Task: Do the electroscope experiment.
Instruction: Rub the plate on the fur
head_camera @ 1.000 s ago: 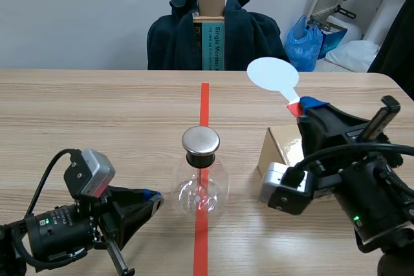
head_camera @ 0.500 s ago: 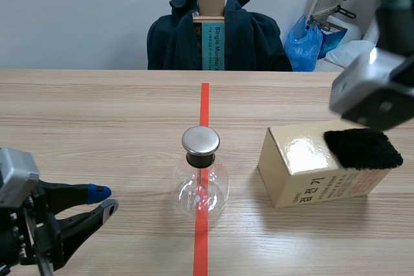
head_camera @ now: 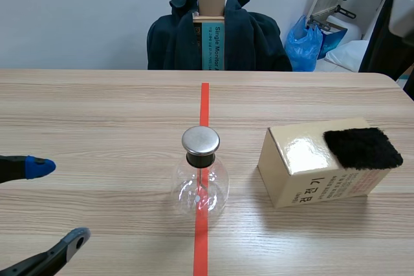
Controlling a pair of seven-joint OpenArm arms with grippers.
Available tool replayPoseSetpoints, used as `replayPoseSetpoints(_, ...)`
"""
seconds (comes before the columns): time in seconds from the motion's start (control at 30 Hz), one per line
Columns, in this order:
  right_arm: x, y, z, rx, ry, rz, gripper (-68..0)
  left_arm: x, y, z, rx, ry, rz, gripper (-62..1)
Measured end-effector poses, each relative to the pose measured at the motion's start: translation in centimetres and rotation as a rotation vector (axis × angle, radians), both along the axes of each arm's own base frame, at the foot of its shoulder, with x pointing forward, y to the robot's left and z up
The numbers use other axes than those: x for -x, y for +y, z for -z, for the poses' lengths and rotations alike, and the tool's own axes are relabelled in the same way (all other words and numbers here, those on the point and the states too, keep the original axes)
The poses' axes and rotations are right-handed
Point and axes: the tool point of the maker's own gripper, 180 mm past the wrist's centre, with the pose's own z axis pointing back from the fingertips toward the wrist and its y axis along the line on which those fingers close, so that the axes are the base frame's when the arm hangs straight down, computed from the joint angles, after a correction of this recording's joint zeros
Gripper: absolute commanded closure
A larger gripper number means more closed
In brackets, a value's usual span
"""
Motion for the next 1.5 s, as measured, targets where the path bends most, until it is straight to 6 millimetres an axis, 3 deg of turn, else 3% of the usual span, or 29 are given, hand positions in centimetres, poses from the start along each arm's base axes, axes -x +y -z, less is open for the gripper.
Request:
replayPoseSetpoints(0.33,-0.2,-1.4,-0.9,0.003,-0.028,0.051,-0.7,1.5,-0.3,-2.3,0.004,-0.019,0.013,-62.3)
replayPoseSetpoints(0.43,-0.1,-2.4,-0.3,0.005,-0.007,0.101,-0.7,1.9,-0.6,-2.5,0.008,-0.014,0.021,-62.3)
replayPoseSetpoints(0.53,0.7,-3.2,2.4,0.033,0.083,0.137,-0.7,2.1,-0.6,-2.5,0.01,-0.008,0.022,-62.3)
replayPoseSetpoints(0.8,4.0,-5.9,13.3,0.045,0.43,0.202,-0.7,2.2,-0.6,-2.2,-0.001,0.004,0.021,-62.3)
replayPoseSetpoints(1.0,6.1,-7.2,19.8,0.029,0.581,0.225,-0.7,2.2,-0.6,-2.2,-0.001,0.003,0.021,-62.3)
replayPoseSetpoints(1.1,6.2,-8.1,21.9,0.009,0.615,0.259,-0.7,2.2,-0.6,-2.2,-0.001,0.003,0.021,-62.3)
replayPoseSetpoints(1.27,4.5,-9.2,23.8,0.003,0.612,0.293,-0.7,2.2,-0.6,-2.2,-0.001,0.003,0.02,-62.3)
replayPoseSetpoints(1.5,2.9,-8.9,25.9,0.037,0.625,0.277,-0.7,2.2,-0.6,-2.2,-0.001,0.003,0.02,-62.3)
